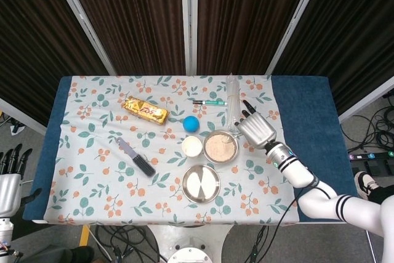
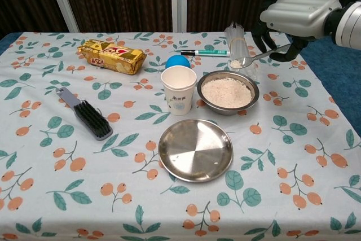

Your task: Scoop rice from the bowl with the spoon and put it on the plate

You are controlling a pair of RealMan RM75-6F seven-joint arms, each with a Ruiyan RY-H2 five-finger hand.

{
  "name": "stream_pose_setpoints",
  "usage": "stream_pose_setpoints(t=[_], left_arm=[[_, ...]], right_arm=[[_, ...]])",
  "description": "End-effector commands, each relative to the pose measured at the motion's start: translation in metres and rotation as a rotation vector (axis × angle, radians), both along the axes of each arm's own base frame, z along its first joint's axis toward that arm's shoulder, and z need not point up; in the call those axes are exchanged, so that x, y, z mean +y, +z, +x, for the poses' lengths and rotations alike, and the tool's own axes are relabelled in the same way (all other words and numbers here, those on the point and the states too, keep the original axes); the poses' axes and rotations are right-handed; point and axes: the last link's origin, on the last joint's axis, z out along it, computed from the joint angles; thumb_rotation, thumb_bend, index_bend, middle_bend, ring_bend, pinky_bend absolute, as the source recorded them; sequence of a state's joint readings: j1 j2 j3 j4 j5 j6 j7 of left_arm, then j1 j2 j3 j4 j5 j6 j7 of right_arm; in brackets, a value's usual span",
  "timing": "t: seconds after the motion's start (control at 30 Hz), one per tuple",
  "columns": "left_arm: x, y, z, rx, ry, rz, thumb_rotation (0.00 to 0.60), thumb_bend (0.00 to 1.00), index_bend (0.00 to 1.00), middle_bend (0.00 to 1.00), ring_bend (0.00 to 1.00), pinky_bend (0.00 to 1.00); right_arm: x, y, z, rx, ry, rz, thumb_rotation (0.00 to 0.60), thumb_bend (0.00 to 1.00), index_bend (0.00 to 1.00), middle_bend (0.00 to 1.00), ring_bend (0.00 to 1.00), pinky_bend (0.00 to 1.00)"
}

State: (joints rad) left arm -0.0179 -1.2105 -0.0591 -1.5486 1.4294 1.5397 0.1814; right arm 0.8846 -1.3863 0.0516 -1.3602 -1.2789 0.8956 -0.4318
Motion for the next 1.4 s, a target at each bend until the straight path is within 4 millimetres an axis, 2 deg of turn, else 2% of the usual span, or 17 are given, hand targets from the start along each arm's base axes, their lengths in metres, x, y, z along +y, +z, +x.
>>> stream_pose_setpoints(t=[0.03,0.2,0.4,0.63,0.8,1.17,1.3,1.4], left_arm=[[0.0,0.0,0.001,0.003,-0.003,-0.006,0.6,0.0,0.16,0.11,0.04,0.0],[-0.001,0.001,0.001,0.003,0.0,0.002,0.6,0.0,0.16,0.11,0.04,0.0],[-0.004,0.001,-0.002,-0.002,0.015,-0.002,0.6,0.0,0.16,0.11,0.04,0.0],[-0.008,0.001,-0.003,-0.011,0.019,0.001,0.6,0.0,0.16,0.11,0.04,0.0],[-0.008,0.001,-0.003,-0.013,0.015,0.004,0.6,0.0,0.16,0.11,0.04,0.0],[-0.008,0.001,-0.003,-0.016,0.013,0.006,0.6,0.0,0.16,0.11,0.04,0.0],[-0.008,0.0,-0.004,-0.019,0.014,0.004,0.6,0.0,0.16,0.11,0.04,0.0],[-0.009,0.0,-0.004,-0.02,0.014,0.005,0.6,0.0,0.16,0.11,0.04,0.0]], right_arm=[[0.003,0.003,0.009,-0.027,0.018,0.009,0.6,0.33,0.6,0.58,0.25,0.0],[0.001,-0.004,0.034,-0.045,0.058,0.041,0.6,0.33,0.6,0.58,0.25,0.0],[-0.007,-0.022,0.069,-0.028,0.118,0.079,0.6,0.33,0.6,0.58,0.26,0.0],[-0.016,-0.053,0.099,0.105,0.208,0.111,0.6,0.33,0.6,0.58,0.26,0.0],[-0.016,-0.064,0.114,0.24,0.35,0.071,0.6,0.33,0.6,0.58,0.26,0.0],[-0.001,-0.068,0.12,0.565,0.795,-0.067,0.6,0.33,0.6,0.58,0.26,0.0],[-0.003,-0.066,0.122,0.619,0.877,-0.126,0.6,0.33,0.6,0.58,0.26,0.0],[-0.004,-0.064,0.122,0.617,0.877,-0.141,0.6,0.33,0.6,0.59,0.26,0.0]])
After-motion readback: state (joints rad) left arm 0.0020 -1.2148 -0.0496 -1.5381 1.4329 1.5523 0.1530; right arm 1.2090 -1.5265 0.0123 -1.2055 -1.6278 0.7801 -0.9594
